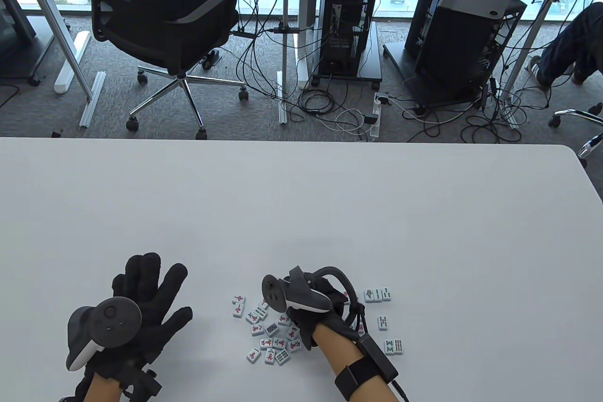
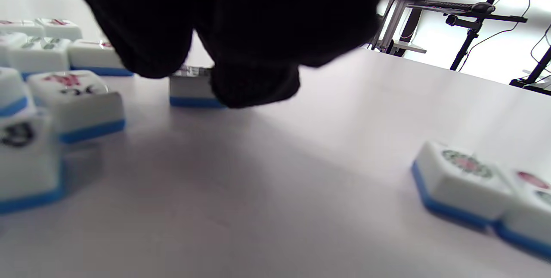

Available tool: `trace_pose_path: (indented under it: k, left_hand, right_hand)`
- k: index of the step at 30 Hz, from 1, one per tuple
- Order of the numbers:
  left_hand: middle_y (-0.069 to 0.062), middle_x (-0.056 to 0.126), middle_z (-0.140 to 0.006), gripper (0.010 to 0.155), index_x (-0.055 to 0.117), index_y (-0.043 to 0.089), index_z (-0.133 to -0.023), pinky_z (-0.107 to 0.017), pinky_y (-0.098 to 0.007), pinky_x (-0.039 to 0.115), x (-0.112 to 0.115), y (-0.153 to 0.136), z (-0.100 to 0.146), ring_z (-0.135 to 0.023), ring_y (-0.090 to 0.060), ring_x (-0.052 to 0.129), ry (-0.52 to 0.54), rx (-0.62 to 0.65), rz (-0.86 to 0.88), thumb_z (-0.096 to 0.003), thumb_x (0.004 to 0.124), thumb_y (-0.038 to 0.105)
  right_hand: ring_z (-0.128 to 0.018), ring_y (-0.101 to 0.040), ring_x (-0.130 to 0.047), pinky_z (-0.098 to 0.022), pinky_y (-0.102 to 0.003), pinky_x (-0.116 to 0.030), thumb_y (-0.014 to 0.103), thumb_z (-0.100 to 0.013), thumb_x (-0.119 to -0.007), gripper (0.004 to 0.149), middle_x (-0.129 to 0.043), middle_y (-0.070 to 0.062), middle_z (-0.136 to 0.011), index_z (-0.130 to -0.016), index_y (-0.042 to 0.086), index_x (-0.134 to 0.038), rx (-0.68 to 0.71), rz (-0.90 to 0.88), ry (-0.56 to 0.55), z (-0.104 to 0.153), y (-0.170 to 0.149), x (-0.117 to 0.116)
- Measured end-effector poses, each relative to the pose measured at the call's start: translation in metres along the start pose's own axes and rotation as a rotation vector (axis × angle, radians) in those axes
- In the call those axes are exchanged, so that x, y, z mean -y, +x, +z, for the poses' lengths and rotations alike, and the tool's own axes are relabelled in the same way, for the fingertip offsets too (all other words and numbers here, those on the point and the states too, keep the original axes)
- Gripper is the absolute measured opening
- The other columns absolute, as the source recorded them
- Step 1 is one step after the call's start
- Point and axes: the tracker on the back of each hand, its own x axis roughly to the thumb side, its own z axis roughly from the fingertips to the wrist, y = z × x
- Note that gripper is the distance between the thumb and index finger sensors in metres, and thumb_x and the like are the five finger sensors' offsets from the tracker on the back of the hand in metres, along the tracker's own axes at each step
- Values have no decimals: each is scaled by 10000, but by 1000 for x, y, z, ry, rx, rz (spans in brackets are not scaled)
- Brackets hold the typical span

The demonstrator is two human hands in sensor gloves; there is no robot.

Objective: Mahjong suit sorting

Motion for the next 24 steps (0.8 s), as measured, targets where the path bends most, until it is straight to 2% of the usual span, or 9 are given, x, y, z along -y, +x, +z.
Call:
trace_pose_path:
  k: [5, 7, 10, 14, 18, 22, 24]
  left_hand:
    - [153, -113, -1111, 795, 295, 400, -1124, -717, -547, -91, -1, 0, 1, -1060, -155, -202, 4, 1, 2, -460, 588, 724]
    - [151, -113, -1111, 794, 295, 399, -1124, -717, -547, -91, -1, 0, 1, -1060, -157, -203, 4, 3, 5, -461, 588, 723]
    - [153, -113, -1111, 794, 295, 400, -1124, -717, -547, -91, -2, 1, 1, -1060, -155, -203, 6, 8, 5, -460, 588, 723]
    - [155, -114, -1111, 793, 296, 401, -1123, -717, -547, -93, -2, 1, 1, -1060, -155, -204, 9, 8, 6, -460, 588, 723]
    - [153, -114, -1111, 794, 296, 399, -1124, -716, -547, -93, -1, 2, 1, -1059, -154, -205, 4, 9, -2, -460, 589, 723]
    - [153, -115, -1111, 795, 296, 399, -1124, -716, -547, -94, -1, 2, 1, -1059, -155, -205, 2, 10, -8, -460, 589, 723]
    - [152, -115, -1111, 794, 295, 399, -1124, -715, -547, -94, -1, 2, 1, -1059, -155, -206, 6, 11, -3, -461, 589, 723]
  right_hand:
    - [-119, -114, -883, -89, -267, -799, 432, -473, -769, 449, -968, -25, -419, -755, 100, -878, -43, 10, 13, -6, 1, -4]
    - [-98, -112, -880, -72, -265, -796, 438, -483, -753, 445, -970, -21, -395, -733, 95, -886, -51, -24, 35, -7, -1, -4]
    - [-118, -126, -890, -88, -274, -802, 432, -488, -745, 457, -974, -42, -423, -769, 95, -876, -51, -62, 0, -3, -5, 0]
    - [-166, -136, -899, -129, -282, -809, 355, -471, -804, 466, -968, -45, -478, -874, 121, -816, 38, -50, -26, 7, -2, 6]
    - [-229, -143, -908, -178, -286, -819, 331, -445, -854, 578, -956, -41, -551, -983, 181, -709, 79, 59, 42, 12, 5, 2]
    - [-238, -137, -908, -184, -282, -822, 327, -439, -859, 602, -947, -37, -562, -994, 175, -684, 94, 124, 66, 9, 8, -9]
    - [-222, -133, -905, -173, -280, -819, 321, -438, -857, 574, -951, -38, -545, -969, 161, -711, 99, 112, 32, 8, 8, -10]
